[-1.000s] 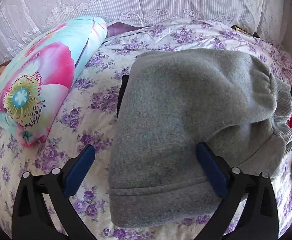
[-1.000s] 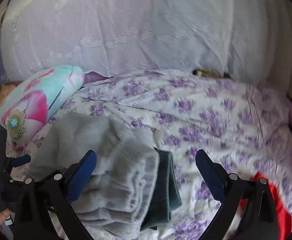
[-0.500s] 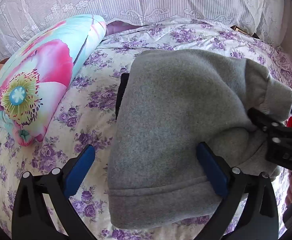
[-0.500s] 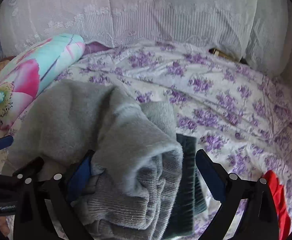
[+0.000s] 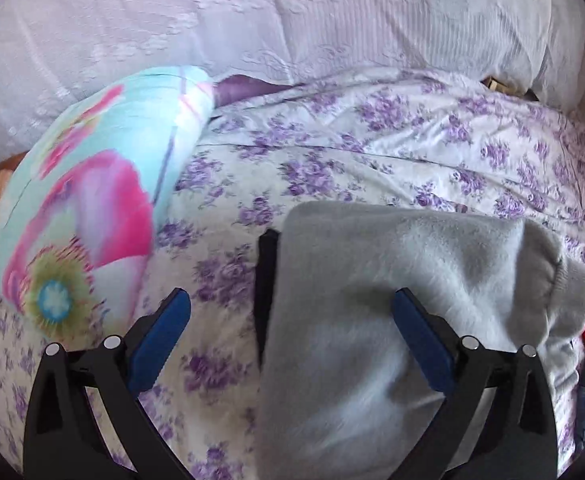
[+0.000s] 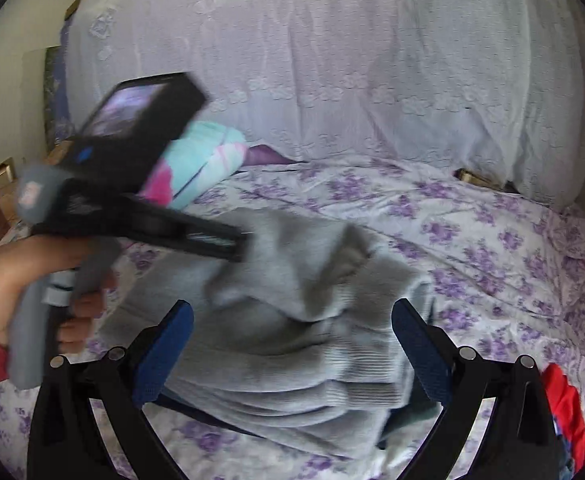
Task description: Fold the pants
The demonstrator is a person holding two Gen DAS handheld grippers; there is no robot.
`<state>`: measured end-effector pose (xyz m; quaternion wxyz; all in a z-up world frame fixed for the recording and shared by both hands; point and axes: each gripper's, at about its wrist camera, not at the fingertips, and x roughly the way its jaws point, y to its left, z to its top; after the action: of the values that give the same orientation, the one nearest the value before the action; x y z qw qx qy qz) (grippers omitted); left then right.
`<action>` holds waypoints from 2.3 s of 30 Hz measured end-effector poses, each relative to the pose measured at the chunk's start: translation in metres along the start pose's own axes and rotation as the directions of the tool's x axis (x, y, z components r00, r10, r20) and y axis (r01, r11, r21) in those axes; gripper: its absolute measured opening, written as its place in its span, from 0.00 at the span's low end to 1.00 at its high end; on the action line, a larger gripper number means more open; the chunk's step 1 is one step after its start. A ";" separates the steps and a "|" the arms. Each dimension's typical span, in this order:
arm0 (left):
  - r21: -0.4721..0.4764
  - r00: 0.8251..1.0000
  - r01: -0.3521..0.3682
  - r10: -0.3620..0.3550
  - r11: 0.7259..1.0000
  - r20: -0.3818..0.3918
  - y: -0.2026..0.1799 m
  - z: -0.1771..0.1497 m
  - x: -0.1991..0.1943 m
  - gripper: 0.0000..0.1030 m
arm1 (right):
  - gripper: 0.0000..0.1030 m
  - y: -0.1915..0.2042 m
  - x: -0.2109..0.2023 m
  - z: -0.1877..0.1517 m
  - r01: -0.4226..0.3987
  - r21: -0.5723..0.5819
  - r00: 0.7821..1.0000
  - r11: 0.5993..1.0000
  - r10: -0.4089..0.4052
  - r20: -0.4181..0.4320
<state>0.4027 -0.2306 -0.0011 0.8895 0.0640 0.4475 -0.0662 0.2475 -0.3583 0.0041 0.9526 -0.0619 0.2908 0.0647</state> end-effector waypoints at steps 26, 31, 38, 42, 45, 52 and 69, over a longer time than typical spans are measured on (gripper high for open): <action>0.199 0.981 0.191 -0.179 0.961 -0.077 -0.079 0.015 0.041 0.96 | 0.97 0.078 0.049 -0.068 0.037 -0.411 0.994 0.911 -0.077 -0.082; 0.162 0.967 0.241 -0.223 0.957 -0.123 -0.068 0.023 0.037 0.96 | 0.97 0.080 0.048 -0.066 0.022 -0.415 0.994 0.910 -0.064 -0.089; -0.033 0.971 0.238 -0.239 0.971 -0.025 -0.005 -0.023 -0.016 0.96 | 0.97 0.083 0.011 -0.054 -0.016 -0.392 0.993 0.920 -0.030 -0.112; -0.066 0.992 0.116 -0.119 0.991 -0.035 0.035 -0.094 -0.054 0.95 | 0.97 0.069 -0.030 -0.075 -0.048 -0.257 0.985 0.965 0.003 -0.173; -0.059 0.994 0.059 -0.064 0.997 -0.087 0.046 -0.163 -0.076 0.95 | 0.97 0.068 -0.039 -0.111 -0.046 -0.166 0.947 0.985 -0.010 -0.320; -0.101 0.990 0.063 -0.075 0.993 -0.123 0.044 -0.266 -0.137 0.95 | 0.97 0.084 -0.101 -0.155 -0.016 -0.169 0.932 0.985 -0.046 -0.360; -0.021 0.936 0.092 -0.080 0.996 0.343 0.025 -0.098 -0.380 0.95 | 0.97 -0.001 -0.322 0.104 0.111 0.201 0.959 0.973 -0.158 0.235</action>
<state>0.1054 -0.1661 0.2476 0.9509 0.0159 0.2900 -0.1070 0.0395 -0.3712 0.2704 0.9853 0.0162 0.1687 -0.0208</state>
